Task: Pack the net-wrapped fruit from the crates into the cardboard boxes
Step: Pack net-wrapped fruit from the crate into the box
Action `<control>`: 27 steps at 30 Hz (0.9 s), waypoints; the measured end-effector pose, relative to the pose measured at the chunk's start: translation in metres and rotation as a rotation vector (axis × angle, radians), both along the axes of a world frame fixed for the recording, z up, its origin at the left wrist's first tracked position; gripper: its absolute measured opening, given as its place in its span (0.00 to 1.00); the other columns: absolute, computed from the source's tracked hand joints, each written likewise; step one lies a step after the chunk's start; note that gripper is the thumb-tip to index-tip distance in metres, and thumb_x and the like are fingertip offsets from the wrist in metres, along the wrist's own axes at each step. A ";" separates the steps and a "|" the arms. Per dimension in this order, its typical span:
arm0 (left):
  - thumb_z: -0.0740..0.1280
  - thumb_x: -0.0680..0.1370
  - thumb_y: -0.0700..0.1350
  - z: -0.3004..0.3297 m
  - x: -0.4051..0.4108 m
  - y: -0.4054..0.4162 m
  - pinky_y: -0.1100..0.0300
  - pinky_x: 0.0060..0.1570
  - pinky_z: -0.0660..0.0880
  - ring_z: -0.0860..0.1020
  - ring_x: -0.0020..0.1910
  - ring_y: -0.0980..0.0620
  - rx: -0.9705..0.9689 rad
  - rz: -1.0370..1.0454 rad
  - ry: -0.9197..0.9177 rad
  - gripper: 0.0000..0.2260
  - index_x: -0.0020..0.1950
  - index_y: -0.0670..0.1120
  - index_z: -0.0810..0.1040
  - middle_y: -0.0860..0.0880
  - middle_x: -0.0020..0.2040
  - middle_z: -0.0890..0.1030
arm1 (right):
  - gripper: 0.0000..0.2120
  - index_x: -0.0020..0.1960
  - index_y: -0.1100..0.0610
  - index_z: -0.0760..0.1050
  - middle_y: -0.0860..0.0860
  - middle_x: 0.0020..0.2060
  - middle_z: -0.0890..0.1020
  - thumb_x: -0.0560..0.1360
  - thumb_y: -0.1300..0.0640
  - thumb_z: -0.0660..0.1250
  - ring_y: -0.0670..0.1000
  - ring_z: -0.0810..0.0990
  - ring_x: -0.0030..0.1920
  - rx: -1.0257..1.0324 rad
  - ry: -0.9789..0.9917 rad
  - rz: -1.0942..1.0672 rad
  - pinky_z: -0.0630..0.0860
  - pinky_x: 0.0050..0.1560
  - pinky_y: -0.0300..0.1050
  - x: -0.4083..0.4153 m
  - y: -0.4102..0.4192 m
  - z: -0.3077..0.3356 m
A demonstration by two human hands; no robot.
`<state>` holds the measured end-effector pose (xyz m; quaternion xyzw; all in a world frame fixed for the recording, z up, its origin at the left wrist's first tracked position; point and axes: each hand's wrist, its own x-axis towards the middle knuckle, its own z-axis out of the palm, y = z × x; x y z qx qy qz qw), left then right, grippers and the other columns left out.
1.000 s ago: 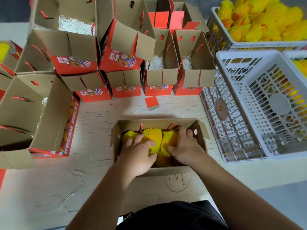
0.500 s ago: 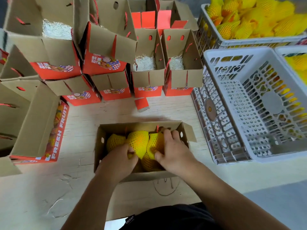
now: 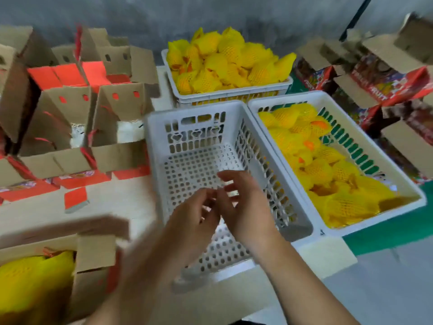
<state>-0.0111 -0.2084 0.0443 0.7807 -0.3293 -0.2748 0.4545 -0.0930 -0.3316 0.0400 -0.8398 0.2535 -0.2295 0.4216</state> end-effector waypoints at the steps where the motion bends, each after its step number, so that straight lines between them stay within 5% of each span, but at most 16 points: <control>1: 0.64 0.83 0.50 -0.004 -0.013 -0.034 0.61 0.45 0.79 0.82 0.47 0.62 -0.017 -0.025 0.016 0.07 0.57 0.61 0.78 0.63 0.50 0.83 | 0.16 0.64 0.46 0.74 0.42 0.58 0.78 0.79 0.44 0.59 0.42 0.81 0.53 -0.036 -0.011 -0.035 0.82 0.50 0.46 -0.017 -0.036 0.001; 3: 0.64 0.83 0.50 -0.009 -0.039 -0.097 0.64 0.48 0.77 0.81 0.49 0.64 -0.063 -0.054 -0.007 0.07 0.58 0.58 0.80 0.60 0.51 0.83 | 0.13 0.61 0.49 0.76 0.48 0.55 0.81 0.79 0.52 0.61 0.49 0.81 0.52 -0.144 0.014 -0.115 0.79 0.49 0.47 -0.052 -0.109 -0.003; 5: 0.64 0.83 0.48 -0.011 -0.061 -0.160 0.63 0.47 0.77 0.81 0.49 0.62 -0.154 -0.041 -0.110 0.08 0.58 0.53 0.82 0.57 0.51 0.84 | 0.17 0.65 0.53 0.76 0.54 0.59 0.80 0.77 0.60 0.64 0.56 0.79 0.57 -0.264 0.264 -0.157 0.76 0.54 0.50 -0.079 -0.184 -0.014; 7: 0.65 0.83 0.44 -0.015 -0.078 -0.213 0.57 0.49 0.78 0.82 0.52 0.54 -0.174 -0.117 -0.256 0.07 0.57 0.49 0.82 0.52 0.53 0.84 | 0.21 0.69 0.52 0.73 0.57 0.63 0.78 0.76 0.58 0.66 0.62 0.75 0.64 -0.318 0.703 -0.088 0.75 0.61 0.55 -0.097 -0.240 -0.030; 9: 0.64 0.82 0.44 -0.026 -0.090 -0.249 0.54 0.49 0.77 0.82 0.53 0.48 -0.057 -0.294 -0.445 0.08 0.57 0.49 0.82 0.50 0.54 0.84 | 0.19 0.68 0.50 0.73 0.56 0.65 0.78 0.78 0.52 0.66 0.62 0.75 0.65 -0.243 0.928 0.037 0.75 0.62 0.55 -0.109 -0.264 -0.044; 11: 0.62 0.82 0.48 -0.038 -0.091 -0.262 0.53 0.46 0.77 0.82 0.49 0.48 0.078 -0.371 -0.661 0.09 0.56 0.52 0.82 0.51 0.50 0.85 | 0.17 0.67 0.45 0.73 0.53 0.64 0.81 0.78 0.47 0.64 0.58 0.78 0.64 -0.161 0.909 0.145 0.77 0.59 0.53 -0.117 -0.267 -0.056; 14: 0.63 0.80 0.50 -0.046 -0.089 -0.262 0.55 0.41 0.75 0.79 0.42 0.52 0.101 -0.293 -0.714 0.07 0.50 0.53 0.80 0.54 0.42 0.82 | 0.19 0.64 0.44 0.72 0.51 0.62 0.81 0.73 0.46 0.62 0.56 0.79 0.62 -0.160 0.791 0.233 0.78 0.57 0.55 -0.111 -0.272 -0.063; 19: 0.63 0.77 0.51 -0.047 -0.090 -0.270 0.55 0.39 0.66 0.72 0.41 0.52 0.250 -0.328 -0.818 0.02 0.47 0.54 0.73 0.56 0.39 0.74 | 0.26 0.78 0.56 0.61 0.53 0.78 0.56 0.82 0.59 0.63 0.58 0.59 0.75 -0.354 0.754 0.503 0.68 0.70 0.56 -0.075 -0.292 -0.071; 23: 0.59 0.80 0.53 -0.046 -0.091 -0.274 0.54 0.42 0.64 0.71 0.44 0.51 0.348 -0.365 -0.821 0.04 0.48 0.55 0.71 0.56 0.42 0.73 | 0.17 0.71 0.54 0.71 0.53 0.70 0.69 0.83 0.59 0.61 0.57 0.68 0.66 -0.467 0.734 0.681 0.67 0.68 0.54 -0.071 -0.297 -0.078; 27: 0.58 0.81 0.53 -0.045 -0.090 -0.277 0.53 0.44 0.64 0.69 0.44 0.51 0.430 -0.359 -0.820 0.04 0.50 0.55 0.70 0.55 0.43 0.74 | 0.15 0.69 0.55 0.70 0.57 0.68 0.68 0.82 0.58 0.62 0.59 0.74 0.63 -0.423 0.817 0.667 0.72 0.64 0.56 -0.067 -0.296 -0.085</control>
